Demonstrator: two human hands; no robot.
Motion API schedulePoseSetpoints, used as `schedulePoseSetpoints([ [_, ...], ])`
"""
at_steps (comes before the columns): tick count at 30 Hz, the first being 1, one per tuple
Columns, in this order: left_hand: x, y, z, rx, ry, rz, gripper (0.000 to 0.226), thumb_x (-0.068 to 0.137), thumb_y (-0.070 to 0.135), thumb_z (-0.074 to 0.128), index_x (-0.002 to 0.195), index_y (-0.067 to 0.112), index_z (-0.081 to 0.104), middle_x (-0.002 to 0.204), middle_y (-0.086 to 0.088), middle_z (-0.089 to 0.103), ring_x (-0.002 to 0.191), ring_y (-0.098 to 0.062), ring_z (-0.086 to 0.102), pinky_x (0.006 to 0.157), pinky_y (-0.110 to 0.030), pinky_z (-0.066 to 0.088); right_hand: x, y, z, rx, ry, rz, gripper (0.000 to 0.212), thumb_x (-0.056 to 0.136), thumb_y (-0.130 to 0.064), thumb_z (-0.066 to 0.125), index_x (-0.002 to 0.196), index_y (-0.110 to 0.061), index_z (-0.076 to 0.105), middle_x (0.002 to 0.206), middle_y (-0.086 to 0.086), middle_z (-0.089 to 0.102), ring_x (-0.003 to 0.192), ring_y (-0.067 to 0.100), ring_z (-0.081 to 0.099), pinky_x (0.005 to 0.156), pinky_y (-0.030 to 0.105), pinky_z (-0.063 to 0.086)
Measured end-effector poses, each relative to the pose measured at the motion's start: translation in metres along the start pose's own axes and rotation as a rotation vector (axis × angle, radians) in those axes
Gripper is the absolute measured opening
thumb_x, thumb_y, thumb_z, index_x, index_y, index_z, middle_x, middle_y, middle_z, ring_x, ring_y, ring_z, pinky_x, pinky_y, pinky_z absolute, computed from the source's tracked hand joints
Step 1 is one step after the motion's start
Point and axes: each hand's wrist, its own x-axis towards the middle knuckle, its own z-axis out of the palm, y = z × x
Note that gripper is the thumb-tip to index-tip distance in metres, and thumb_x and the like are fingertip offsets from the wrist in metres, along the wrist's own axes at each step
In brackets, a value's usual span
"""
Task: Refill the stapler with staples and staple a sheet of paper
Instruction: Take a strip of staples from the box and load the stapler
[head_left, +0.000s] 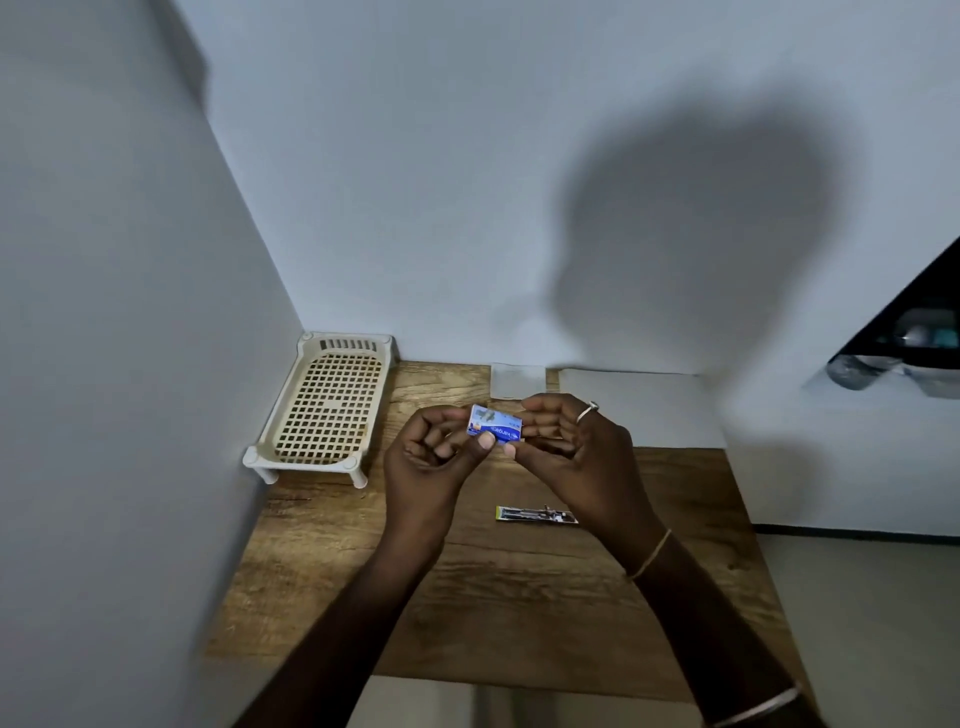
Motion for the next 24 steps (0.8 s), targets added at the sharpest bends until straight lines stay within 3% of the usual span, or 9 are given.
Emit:
schedulePoseSetpoints([
  [4,-0.007,0.003,0.010,0.002,-0.044,0.044,0.029,0.076,0.003,0.083,0.097,0.016,0.069,0.098,-0.005,0.078,0.096,-0.021,0.076,0.078,-0.026,0.059,-0.009,-0.005,-0.016,0.000,0.017,-0.013,0.043,0.072,-0.026,0.089,0.111,-0.029,0.069,0.099,-0.013,0.077,0.092,0.006,0.075,0.083,0.024,0.061],
  [12,-0.022,0.004,0.018,0.037,0.000,0.064,0.022,0.080,0.006,0.081,0.094,-0.001,0.066,0.098,-0.010,0.077,0.095,-0.020,0.074,0.080,-0.028,0.058,-0.024,-0.013,-0.029,0.057,0.021,-0.027,0.044,0.073,-0.020,0.090,0.112,-0.026,0.070,0.100,-0.014,0.077,0.091,0.006,0.075,0.079,0.021,0.060],
  [17,-0.033,0.004,0.018,0.020,-0.029,0.018,0.021,0.080,0.007,0.081,0.092,0.003,0.065,0.097,-0.013,0.075,0.094,-0.021,0.073,0.079,-0.028,0.056,-0.030,-0.010,-0.035,0.119,0.004,-0.011,0.045,0.072,-0.013,0.091,0.111,-0.021,0.070,0.099,-0.010,0.078,0.091,0.010,0.076,0.079,0.021,0.060],
  [19,-0.035,0.008,0.016,0.039,-0.075,-0.032,0.030,0.079,0.005,0.083,0.101,0.006,0.063,0.099,-0.012,0.074,0.094,-0.021,0.073,0.079,-0.028,0.056,-0.033,-0.008,-0.037,0.154,-0.007,-0.004,0.045,0.071,-0.008,0.090,0.110,-0.019,0.071,0.099,-0.006,0.078,0.091,0.012,0.076,0.080,0.022,0.060],
  [22,-0.031,0.020,0.010,0.141,-0.224,-0.058,0.057,0.079,0.004,0.083,0.130,0.016,0.060,0.107,-0.008,0.074,0.099,-0.020,0.074,0.081,-0.026,0.057,-0.036,-0.005,-0.042,0.185,-0.029,0.009,0.044,0.071,-0.006,0.090,0.109,-0.019,0.071,0.100,-0.003,0.079,0.092,0.014,0.076,0.081,0.027,0.061],
  [24,-0.028,0.027,0.009,0.217,-0.321,-0.049,0.063,0.079,0.010,0.085,0.136,0.020,0.061,0.114,-0.007,0.073,0.105,-0.020,0.073,0.085,-0.027,0.057,-0.038,-0.005,-0.045,0.176,-0.046,-0.002,0.043,0.072,-0.006,0.089,0.109,-0.019,0.071,0.100,-0.003,0.079,0.093,0.012,0.076,0.081,0.025,0.061],
])
